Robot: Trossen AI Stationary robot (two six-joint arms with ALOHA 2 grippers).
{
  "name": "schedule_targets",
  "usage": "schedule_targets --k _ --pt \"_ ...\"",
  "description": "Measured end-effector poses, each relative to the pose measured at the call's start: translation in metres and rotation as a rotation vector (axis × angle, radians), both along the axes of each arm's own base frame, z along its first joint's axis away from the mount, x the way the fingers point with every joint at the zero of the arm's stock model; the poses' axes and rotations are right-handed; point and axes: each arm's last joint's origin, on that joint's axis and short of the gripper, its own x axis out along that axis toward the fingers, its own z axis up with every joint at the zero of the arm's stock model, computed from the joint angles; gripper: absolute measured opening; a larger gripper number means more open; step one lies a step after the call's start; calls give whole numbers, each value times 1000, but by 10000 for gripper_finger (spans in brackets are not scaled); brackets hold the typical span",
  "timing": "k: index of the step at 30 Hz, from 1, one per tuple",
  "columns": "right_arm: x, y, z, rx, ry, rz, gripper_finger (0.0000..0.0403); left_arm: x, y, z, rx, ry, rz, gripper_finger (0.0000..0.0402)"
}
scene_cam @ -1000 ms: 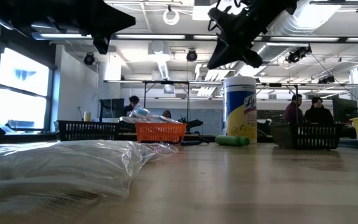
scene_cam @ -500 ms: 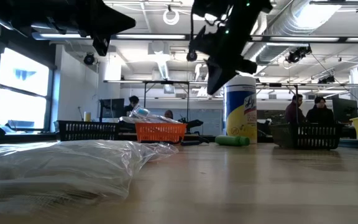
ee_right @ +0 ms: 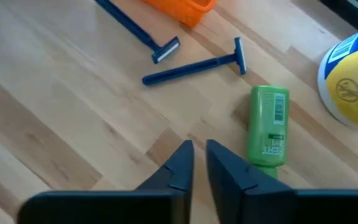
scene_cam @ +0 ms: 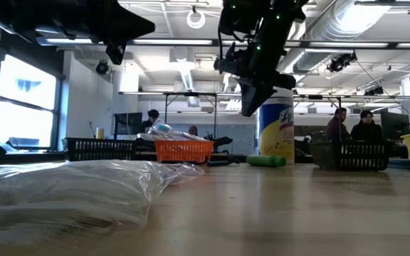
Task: Pick & Place Travel size toiletries
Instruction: Put the green shampoo bottle into the yellow bin
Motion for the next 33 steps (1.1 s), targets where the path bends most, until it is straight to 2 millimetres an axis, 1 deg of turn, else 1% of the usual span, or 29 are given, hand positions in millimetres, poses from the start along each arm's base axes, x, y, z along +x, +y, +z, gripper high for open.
schedule_targets --k 3,8,11,15,19,23,27,30,33 --pt "3 0 -7 7 20 8 87 0 0 0 0 1 0 0" --pt "5 -2 -22 49 63 -36 165 0 0 -1 0 7 0 0" --pt "7 -6 -32 61 103 -54 200 0 0 -1 0 12 0 0" --pt "5 -16 -37 58 135 -65 233 0 0 -2 1 22 0 0" --pt "-1 -30 -41 55 172 -95 256 0 0 -2 1 26 5 0" --pt "-4 -42 -40 44 168 -136 270 0 0 -2 1 27 6 0" --pt "-8 -53 -40 51 167 -169 272 0 0 -2 1 28 6 0" --pt "-11 -61 -40 86 169 -145 272 0 0 -2 1 27 6 0" --pt "-13 -66 -40 82 176 -140 272 0 0 -2 1 28 7 0"
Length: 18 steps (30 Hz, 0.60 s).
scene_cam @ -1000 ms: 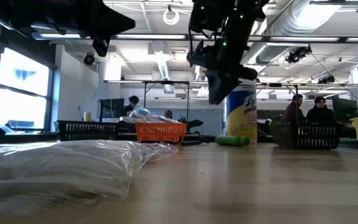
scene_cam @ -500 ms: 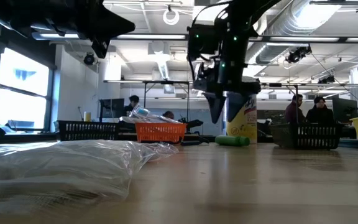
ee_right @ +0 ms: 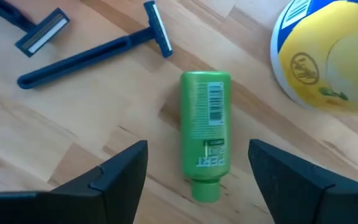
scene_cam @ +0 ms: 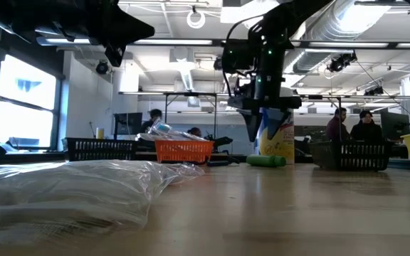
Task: Pick & Place Travel size toiletries
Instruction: Put the green shampoo bottle into the yellow bin
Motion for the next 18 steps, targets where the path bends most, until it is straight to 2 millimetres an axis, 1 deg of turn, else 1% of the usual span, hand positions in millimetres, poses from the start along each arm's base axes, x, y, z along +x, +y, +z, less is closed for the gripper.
schedule_targets --k 7,13,18 --pt "-4 -10 0 17 -5 -19 272 0 0 0 0 0 0 0" --pt "-6 -12 -6 34 34 -31 272 0 0 0 1 0 2 0" --pt "-3 -16 -23 47 72 -32 272 0 2 0 7 0 85 0"
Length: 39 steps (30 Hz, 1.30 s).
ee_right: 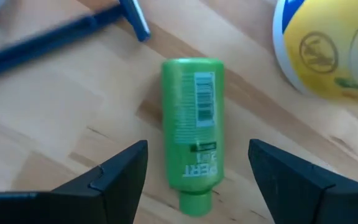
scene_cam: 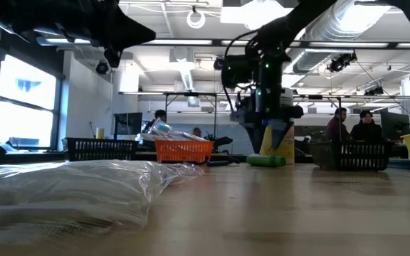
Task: Pick & Place Travel size toiletries
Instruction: Put the green shampoo bottle into the yellow bin
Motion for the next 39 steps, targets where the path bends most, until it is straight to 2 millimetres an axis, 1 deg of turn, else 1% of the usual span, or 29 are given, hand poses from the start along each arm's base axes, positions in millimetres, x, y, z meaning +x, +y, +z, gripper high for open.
schedule_targets --k 8,17,23,30,39 --pt "7 -2 -17 47 -4 35 272 0 0 0 -3 1 0 0" --pt "5 -7 -17 92 -25 70 272 0 0 -3 -3 35 1 0" --pt "10 -12 -16 62 -82 68 272 0 0 -3 -3 31 1 0" --pt "10 -13 -16 79 -96 70 272 0 0 -3 -3 31 1 0" --pt "10 -11 -16 143 -112 164 272 0 0 -6 -25 54 2 0"
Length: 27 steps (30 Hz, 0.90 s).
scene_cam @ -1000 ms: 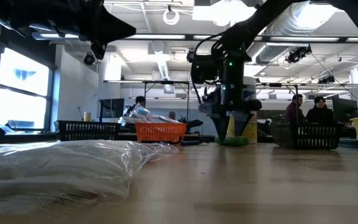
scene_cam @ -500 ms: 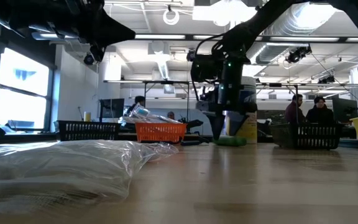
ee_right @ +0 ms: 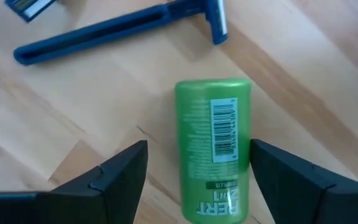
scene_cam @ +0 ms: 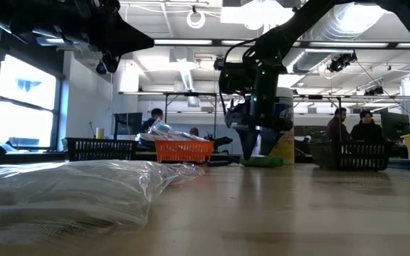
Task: Pick & Place Travel size toiletries
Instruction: Put the green shampoo bottle into the yellow bin
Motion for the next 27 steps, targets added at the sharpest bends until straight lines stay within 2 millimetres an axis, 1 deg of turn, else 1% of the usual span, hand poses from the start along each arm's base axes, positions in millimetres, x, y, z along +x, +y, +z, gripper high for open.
schedule_targets --k 8,22,24,27 --pt "-4 1 -1 4 46 18 272 0 0 -2 1 19 0 0" --pt "-4 2 -1 24 38 21 272 0 0 -2 1 19 0 0" --pt "-4 2 -1 20 40 21 269 0 0 -2 2 19 0 0" --pt "-4 2 -1 20 40 21 253 0 0 -2 2 19 0 0"
